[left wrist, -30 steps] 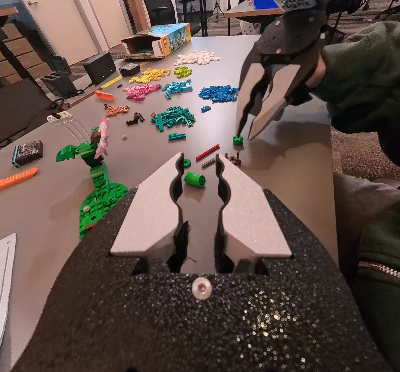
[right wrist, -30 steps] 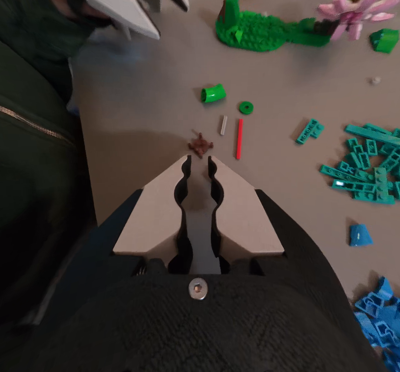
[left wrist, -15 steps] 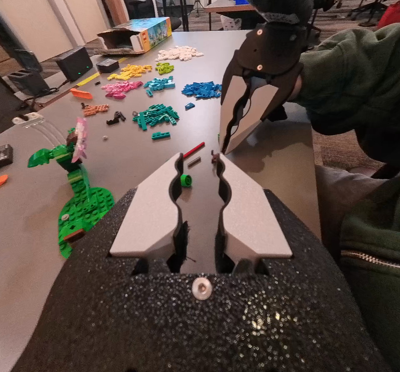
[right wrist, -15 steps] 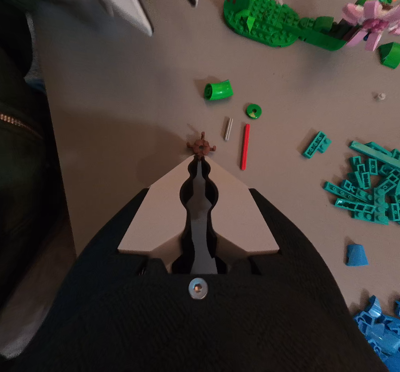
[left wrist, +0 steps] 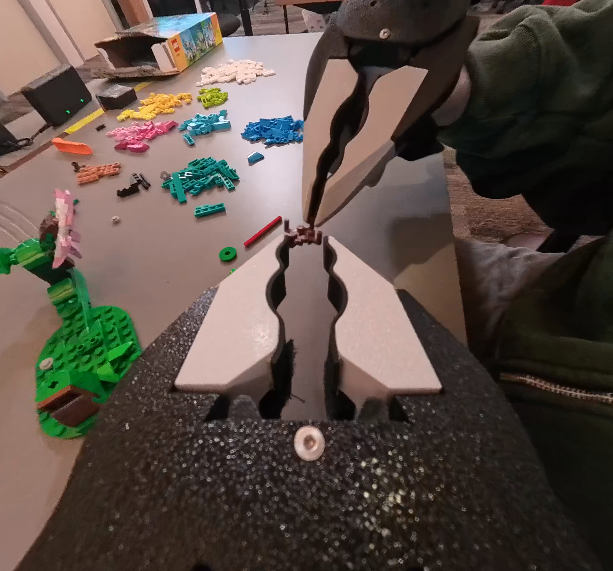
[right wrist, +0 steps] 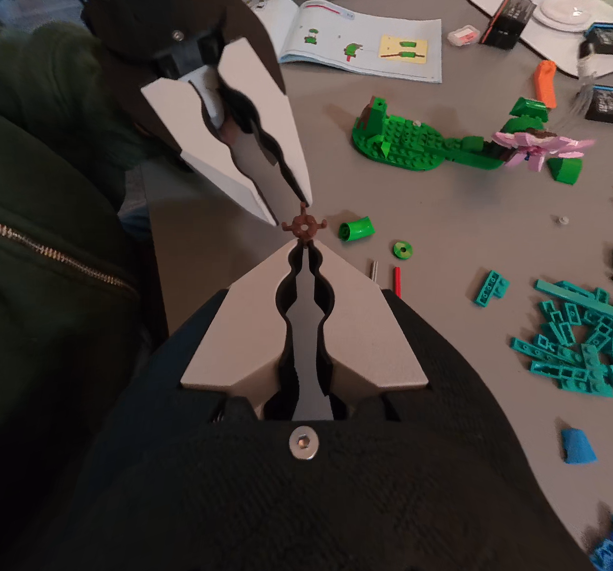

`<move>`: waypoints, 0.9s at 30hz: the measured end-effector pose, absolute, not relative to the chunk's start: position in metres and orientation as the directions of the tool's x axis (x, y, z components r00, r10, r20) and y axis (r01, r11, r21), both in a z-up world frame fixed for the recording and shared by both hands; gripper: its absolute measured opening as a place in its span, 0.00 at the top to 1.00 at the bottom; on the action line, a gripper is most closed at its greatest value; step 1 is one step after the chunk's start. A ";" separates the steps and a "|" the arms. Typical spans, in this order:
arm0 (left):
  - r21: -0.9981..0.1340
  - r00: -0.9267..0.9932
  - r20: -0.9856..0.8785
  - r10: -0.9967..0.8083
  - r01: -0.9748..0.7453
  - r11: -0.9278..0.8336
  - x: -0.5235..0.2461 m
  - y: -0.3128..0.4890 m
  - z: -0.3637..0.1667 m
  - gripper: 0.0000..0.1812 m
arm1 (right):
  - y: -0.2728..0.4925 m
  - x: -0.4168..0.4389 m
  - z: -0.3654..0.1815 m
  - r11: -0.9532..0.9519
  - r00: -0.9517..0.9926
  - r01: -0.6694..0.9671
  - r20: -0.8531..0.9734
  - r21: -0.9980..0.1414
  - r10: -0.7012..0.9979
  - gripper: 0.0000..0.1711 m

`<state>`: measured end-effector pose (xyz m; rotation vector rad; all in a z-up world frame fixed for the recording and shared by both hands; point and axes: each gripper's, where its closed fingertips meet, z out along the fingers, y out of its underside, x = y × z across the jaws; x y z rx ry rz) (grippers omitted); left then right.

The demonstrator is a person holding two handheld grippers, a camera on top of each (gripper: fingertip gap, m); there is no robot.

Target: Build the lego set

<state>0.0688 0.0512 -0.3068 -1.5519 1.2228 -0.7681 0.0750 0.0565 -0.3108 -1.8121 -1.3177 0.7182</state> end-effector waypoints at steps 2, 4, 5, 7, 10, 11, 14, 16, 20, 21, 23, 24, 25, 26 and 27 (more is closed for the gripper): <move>-0.938 0.310 -0.145 -0.940 -0.346 0.031 0.067 0.053 -0.304 0.92 | 0.059 0.075 -0.308 -0.195 0.337 0.506 -0.015 -0.840 0.941 0.99; -0.931 0.324 -0.200 -0.925 -0.357 0.076 0.066 0.054 -0.302 0.92 | 0.061 0.074 -0.306 -0.215 0.362 0.495 -0.025 -0.842 0.932 0.99; -0.927 0.332 -0.226 -0.916 -0.364 0.096 0.066 0.055 -0.301 0.93 | 0.062 0.074 -0.305 -0.223 0.373 0.487 -0.029 -0.844 0.927 0.99; -0.921 0.357 -0.256 -0.898 -0.372 0.114 0.064 0.059 -0.299 0.93 | 0.061 0.073 -0.302 -0.221 0.374 0.478 -0.031 -0.850 0.927 0.99; -0.937 0.351 -0.223 -0.909 -0.333 0.102 0.064 0.057 -0.295 0.94 | 0.058 0.072 -0.302 -0.190 0.345 0.488 -0.012 -0.852 0.939 0.99; -0.946 0.342 -0.201 -0.918 -0.310 0.092 0.064 0.055 -0.293 0.94 | 0.057 0.072 -0.302 -0.177 0.333 0.494 -0.003 -0.851 0.943 0.99; -0.968 0.297 -0.130 -0.946 -0.243 0.058 0.063 0.050 -0.287 0.97 | 0.053 0.072 -0.302 -0.148 0.298 0.508 0.012 -0.848 0.955 0.99; -0.971 0.271 -0.103 -0.957 -0.234 0.039 0.063 0.047 -0.287 0.98 | 0.049 0.070 -0.300 -0.131 0.270 0.504 0.012 -0.854 0.963 0.99; -0.967 0.273 -0.113 -0.955 -0.252 0.042 0.062 0.048 -0.289 0.99 | 0.046 0.071 -0.300 -0.100 0.244 0.521 0.036 -0.848 0.969 0.99; -0.967 0.267 -0.112 -0.957 -0.253 0.042 0.062 0.047 -0.290 0.99 | 0.046 0.071 -0.300 -0.095 0.241 0.523 0.040 -0.847 0.970 0.99; -0.964 0.254 -0.108 -0.961 -0.265 0.039 0.062 0.046 -0.292 0.99 | 0.045 0.072 -0.298 -0.086 0.234 0.518 0.044 -0.851 0.971 0.99; -0.961 0.246 -0.105 -0.963 -0.273 0.035 0.062 0.045 -0.294 0.98 | 0.045 0.072 -0.297 -0.084 0.232 0.514 0.044 -0.853 0.972 0.99; -0.960 0.244 -0.102 -0.964 -0.279 0.031 0.062 0.045 -0.295 0.96 | 0.045 0.072 -0.296 -0.081 0.229 0.514 0.045 -0.854 0.972 0.99; -0.960 0.241 -0.098 -0.966 -0.279 0.028 0.062 0.045 -0.296 0.96 | 0.044 0.072 -0.296 -0.076 0.224 0.515 0.049 -0.854 0.973 0.99; -0.961 0.238 -0.094 -0.967 -0.275 0.026 0.062 0.044 -0.295 0.96 | 0.044 0.072 -0.295 -0.071 0.221 0.518 0.054 -0.852 0.974 0.99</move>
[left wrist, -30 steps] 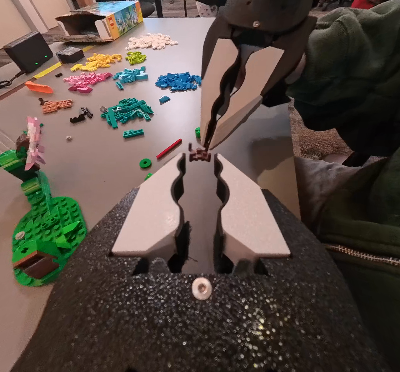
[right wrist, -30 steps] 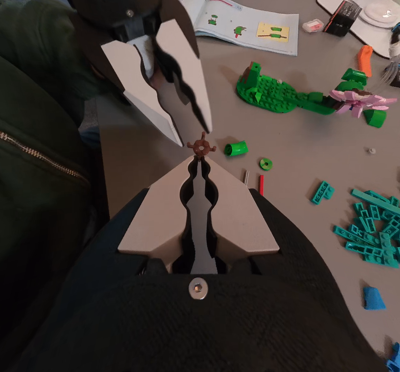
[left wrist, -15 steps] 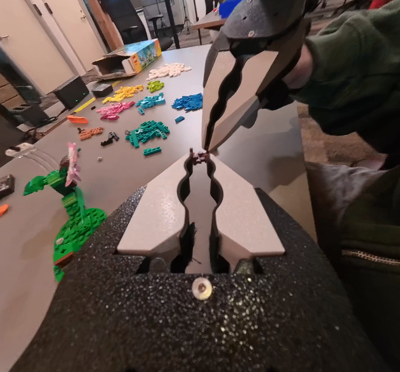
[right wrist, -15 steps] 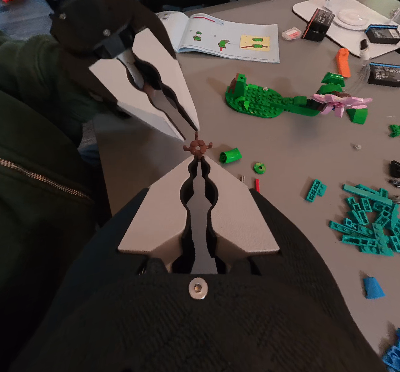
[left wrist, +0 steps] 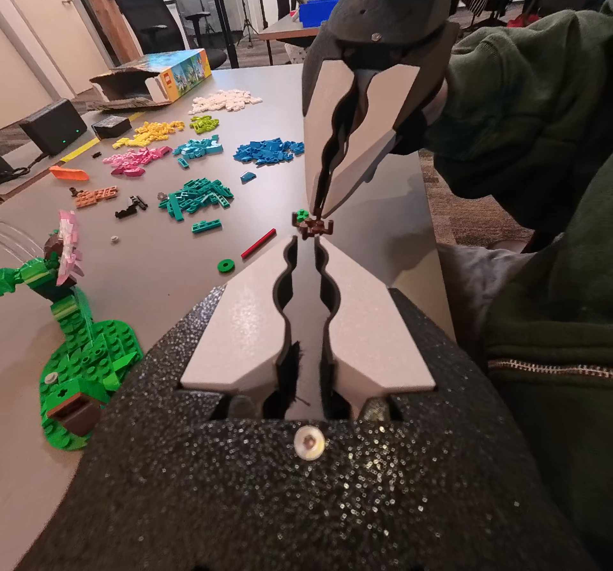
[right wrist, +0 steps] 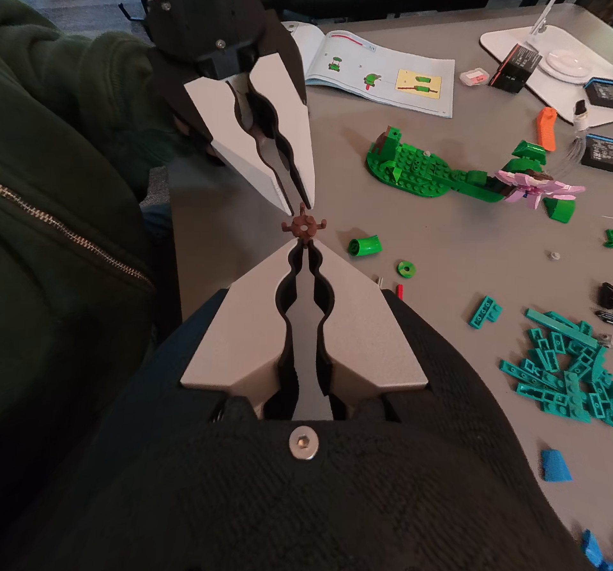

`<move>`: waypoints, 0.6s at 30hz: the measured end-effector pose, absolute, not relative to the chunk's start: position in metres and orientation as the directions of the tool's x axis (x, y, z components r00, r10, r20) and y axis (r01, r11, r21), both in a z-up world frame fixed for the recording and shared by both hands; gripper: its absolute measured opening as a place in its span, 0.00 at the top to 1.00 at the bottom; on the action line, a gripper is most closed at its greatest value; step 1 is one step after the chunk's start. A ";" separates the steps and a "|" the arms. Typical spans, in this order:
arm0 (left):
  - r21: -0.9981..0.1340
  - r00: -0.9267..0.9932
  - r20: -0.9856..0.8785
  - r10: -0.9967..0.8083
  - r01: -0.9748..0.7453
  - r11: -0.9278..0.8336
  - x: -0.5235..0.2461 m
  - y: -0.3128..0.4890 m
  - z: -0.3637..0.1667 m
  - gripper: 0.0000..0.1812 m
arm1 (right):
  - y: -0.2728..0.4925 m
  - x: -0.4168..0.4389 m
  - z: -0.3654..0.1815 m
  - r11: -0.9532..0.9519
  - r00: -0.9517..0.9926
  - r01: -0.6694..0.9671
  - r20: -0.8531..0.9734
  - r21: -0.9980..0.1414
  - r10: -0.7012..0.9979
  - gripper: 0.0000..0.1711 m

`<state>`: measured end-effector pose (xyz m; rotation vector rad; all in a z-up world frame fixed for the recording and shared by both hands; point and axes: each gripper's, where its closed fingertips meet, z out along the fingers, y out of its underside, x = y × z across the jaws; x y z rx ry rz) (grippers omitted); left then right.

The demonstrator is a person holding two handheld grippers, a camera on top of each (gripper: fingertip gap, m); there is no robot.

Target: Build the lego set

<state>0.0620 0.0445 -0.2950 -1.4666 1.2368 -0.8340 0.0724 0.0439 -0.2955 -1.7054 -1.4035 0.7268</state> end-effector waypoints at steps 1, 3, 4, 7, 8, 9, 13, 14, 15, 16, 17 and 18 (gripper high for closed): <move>-0.962 0.236 -0.093 -0.967 -0.273 0.026 0.062 0.044 -0.295 0.96 | 0.043 0.072 -0.296 -0.066 0.217 0.521 0.057 -0.851 0.975 0.99; -0.960 0.228 -0.094 -0.969 -0.279 0.027 0.063 0.043 -0.296 0.97 | 0.041 0.072 -0.296 -0.058 0.205 0.524 0.059 -0.850 0.977 0.99; -0.959 0.219 -0.092 -0.971 -0.281 0.028 0.063 0.041 -0.296 0.97 | 0.041 0.071 -0.296 -0.053 0.199 0.525 0.062 -0.849 0.978 0.99; -0.959 0.195 -0.088 -0.977 -0.281 0.031 0.065 0.038 -0.297 0.97 | 0.039 0.071 -0.296 -0.040 0.186 0.532 0.070 -0.846 0.980 0.99; -0.961 0.190 -0.086 -0.978 -0.274 0.031 0.065 0.037 -0.296 0.97 | 0.039 0.072 -0.296 -0.037 0.183 0.533 0.073 -0.845 0.980 0.99; -0.964 0.189 -0.081 -0.979 -0.265 0.029 0.065 0.037 -0.295 0.97 | 0.039 0.072 -0.295 -0.034 0.181 0.532 0.074 -0.846 0.981 0.99; -0.971 0.184 -0.064 -0.981 -0.240 0.018 0.063 0.037 -0.292 0.97 | 0.037 0.071 -0.294 -0.025 0.172 0.527 0.077 -0.849 0.982 0.99; -0.971 0.180 -0.061 -0.982 -0.237 0.017 0.063 0.036 -0.291 0.97 | 0.037 0.071 -0.294 -0.024 0.170 0.527 0.078 -0.849 0.982 0.99; -0.973 0.178 -0.059 -0.982 -0.232 0.016 0.063 0.036 -0.290 0.97 | 0.037 0.071 -0.293 -0.021 0.167 0.528 0.079 -0.849 0.983 0.99; -0.974 0.176 -0.058 -0.983 -0.228 0.017 0.063 0.035 -0.290 0.98 | 0.036 0.070 -0.293 -0.019 0.164 0.529 0.080 -0.849 0.983 0.99; -0.974 0.174 -0.058 -0.983 -0.225 0.018 0.063 0.035 -0.289 0.98 | 0.036 0.070 -0.294 -0.017 0.161 0.529 0.081 -0.848 0.984 0.99; -0.974 0.175 -0.060 -0.983 -0.224 0.020 0.063 0.035 -0.289 0.98 | 0.035 0.070 -0.294 -0.015 0.158 0.530 0.082 -0.848 0.984 0.99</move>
